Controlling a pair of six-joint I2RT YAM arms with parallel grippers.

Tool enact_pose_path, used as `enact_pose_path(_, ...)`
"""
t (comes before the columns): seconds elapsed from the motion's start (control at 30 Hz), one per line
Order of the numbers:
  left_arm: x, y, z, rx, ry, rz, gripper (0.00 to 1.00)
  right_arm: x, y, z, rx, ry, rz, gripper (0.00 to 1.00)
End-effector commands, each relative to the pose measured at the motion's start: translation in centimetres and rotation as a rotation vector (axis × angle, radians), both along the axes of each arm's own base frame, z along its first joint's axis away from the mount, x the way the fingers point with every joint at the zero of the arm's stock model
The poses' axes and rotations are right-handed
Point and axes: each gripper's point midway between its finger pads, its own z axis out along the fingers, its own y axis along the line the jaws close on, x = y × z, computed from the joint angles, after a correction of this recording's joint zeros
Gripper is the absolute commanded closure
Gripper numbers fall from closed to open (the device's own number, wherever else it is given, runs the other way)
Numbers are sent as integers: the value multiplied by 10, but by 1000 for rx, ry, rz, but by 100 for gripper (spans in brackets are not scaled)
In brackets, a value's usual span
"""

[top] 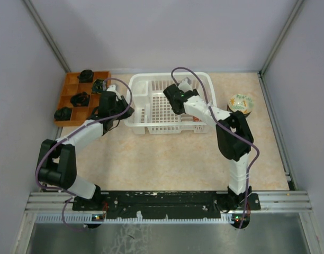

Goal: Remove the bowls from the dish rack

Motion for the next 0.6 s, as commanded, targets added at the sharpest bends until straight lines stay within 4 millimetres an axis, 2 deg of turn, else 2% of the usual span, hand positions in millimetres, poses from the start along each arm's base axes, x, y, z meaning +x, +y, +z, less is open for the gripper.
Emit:
enact_pose_path(0.0,-6,4,-12,24,23,-2,100,6,4,15,-17,-50,-14,66)
enact_pose_path(0.43,-7,4,-16,19,29,-1,100,6,7,2,-17,-14,-6,83)
enact_pose_path(0.53,-7,4,-16,19,27,0,100,6,6,3,-24,-18,-11,98)
enact_pose_path(0.57,-7,4,-16,18,29,1,100,6,6,4,-24,-22,-13,100)
